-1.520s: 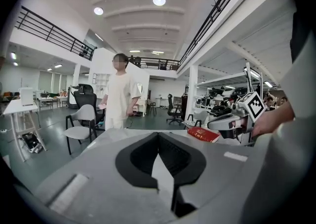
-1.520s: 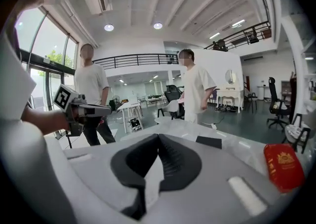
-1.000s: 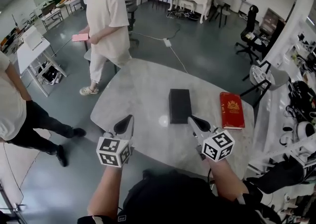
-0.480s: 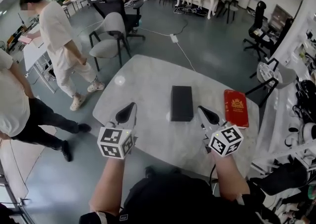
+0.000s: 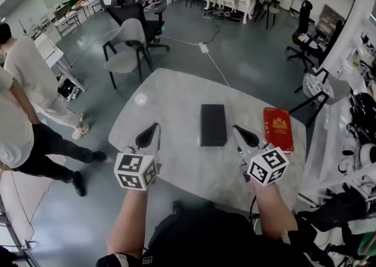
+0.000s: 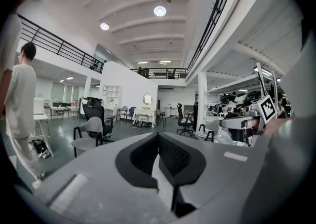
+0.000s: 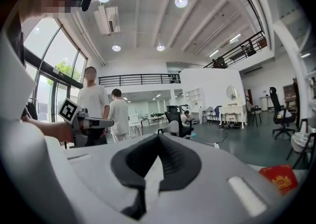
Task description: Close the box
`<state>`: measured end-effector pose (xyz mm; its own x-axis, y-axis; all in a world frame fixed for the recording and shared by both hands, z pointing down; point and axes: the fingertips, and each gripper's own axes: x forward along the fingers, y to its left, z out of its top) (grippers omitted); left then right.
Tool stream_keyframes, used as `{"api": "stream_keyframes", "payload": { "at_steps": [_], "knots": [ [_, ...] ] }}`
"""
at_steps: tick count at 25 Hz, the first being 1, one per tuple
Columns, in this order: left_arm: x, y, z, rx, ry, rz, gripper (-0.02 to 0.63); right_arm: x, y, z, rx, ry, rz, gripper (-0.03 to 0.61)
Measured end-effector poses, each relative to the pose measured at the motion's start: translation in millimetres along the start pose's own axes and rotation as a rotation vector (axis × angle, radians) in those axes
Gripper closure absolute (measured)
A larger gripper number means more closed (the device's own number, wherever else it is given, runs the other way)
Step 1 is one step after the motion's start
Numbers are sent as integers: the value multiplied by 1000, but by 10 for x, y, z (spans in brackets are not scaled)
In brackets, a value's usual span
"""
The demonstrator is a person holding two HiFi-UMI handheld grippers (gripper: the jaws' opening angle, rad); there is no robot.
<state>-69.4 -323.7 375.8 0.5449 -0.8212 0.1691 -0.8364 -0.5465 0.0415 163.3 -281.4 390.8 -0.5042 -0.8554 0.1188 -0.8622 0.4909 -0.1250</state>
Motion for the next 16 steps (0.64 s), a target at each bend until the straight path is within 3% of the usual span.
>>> {"api": "stream_keyframes", "payload": {
  "at_steps": [8, 16],
  "knots": [
    [15, -12, -27, -6, 14, -12, 604, 35, 44, -44, 17, 14, 9, 577],
    [-3, -23, -8, -62, -2, -24, 604, -24, 6, -89, 38, 15, 10, 577]
  ]
}}
